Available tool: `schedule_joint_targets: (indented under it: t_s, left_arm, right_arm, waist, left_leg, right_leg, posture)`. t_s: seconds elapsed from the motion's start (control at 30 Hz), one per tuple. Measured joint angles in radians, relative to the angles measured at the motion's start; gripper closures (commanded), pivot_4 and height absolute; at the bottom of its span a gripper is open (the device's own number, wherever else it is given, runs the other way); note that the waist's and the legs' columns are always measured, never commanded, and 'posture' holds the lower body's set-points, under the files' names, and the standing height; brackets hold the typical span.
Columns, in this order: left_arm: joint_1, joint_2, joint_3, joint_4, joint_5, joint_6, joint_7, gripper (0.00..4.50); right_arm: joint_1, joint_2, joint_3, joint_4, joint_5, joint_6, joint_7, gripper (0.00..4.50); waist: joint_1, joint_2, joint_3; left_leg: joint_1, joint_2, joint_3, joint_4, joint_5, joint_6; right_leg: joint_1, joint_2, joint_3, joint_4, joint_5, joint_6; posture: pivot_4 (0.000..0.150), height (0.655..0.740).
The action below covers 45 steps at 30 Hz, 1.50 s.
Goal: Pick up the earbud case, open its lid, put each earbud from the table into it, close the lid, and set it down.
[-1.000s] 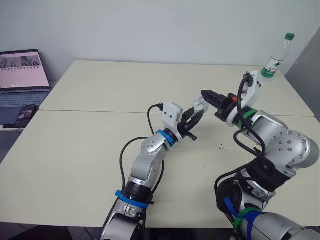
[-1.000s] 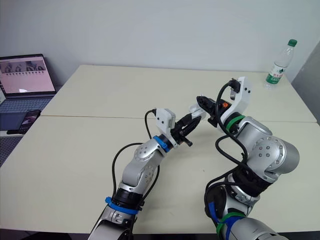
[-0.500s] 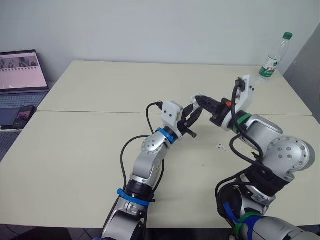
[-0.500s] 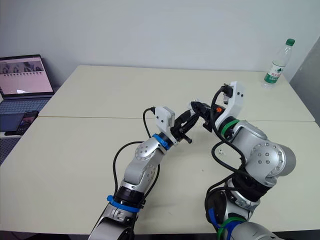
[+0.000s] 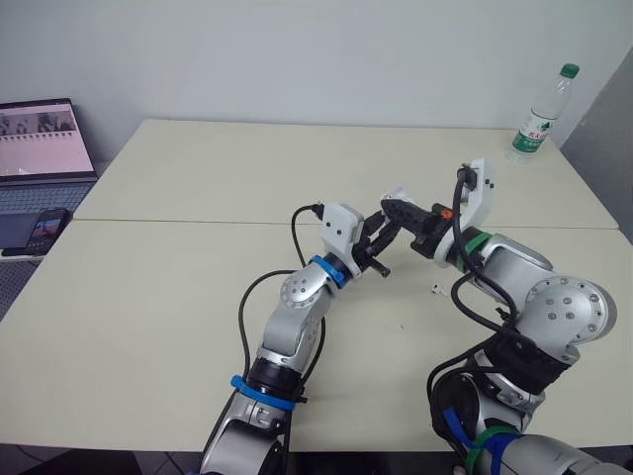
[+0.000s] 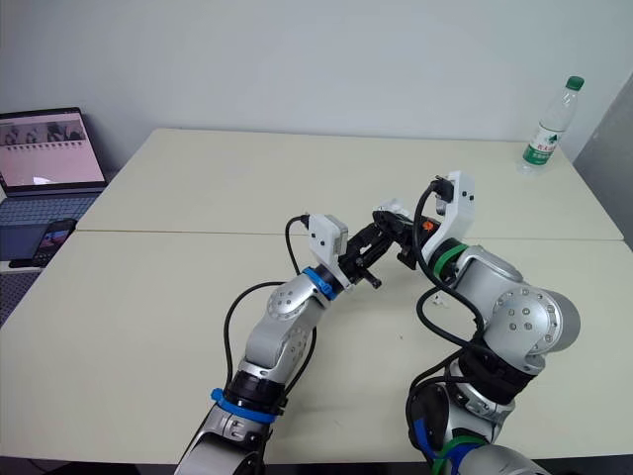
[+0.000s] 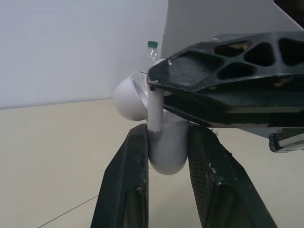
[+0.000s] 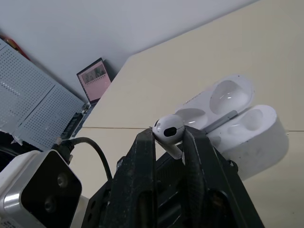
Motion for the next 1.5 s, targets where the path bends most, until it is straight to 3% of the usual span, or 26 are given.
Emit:
schedule_joint_targets:
  t_s: [1.5]
  left_arm:
    - [0.008,0.004,0.002,-0.012,-0.027,0.027,0.000,3.72]
  right_arm:
    - [0.012,-0.034,-0.001,0.025,0.032,-0.021,-0.028,4.09]
  waist:
    - [0.000,0.000,0.000]
  left_leg:
    - [-0.005,0.000,-0.003,0.000,0.000,0.000]
  right_leg:
    - [-0.003,0.000,-0.001,-0.001,0.000,0.000]
  posture:
    - [0.150,0.7362]
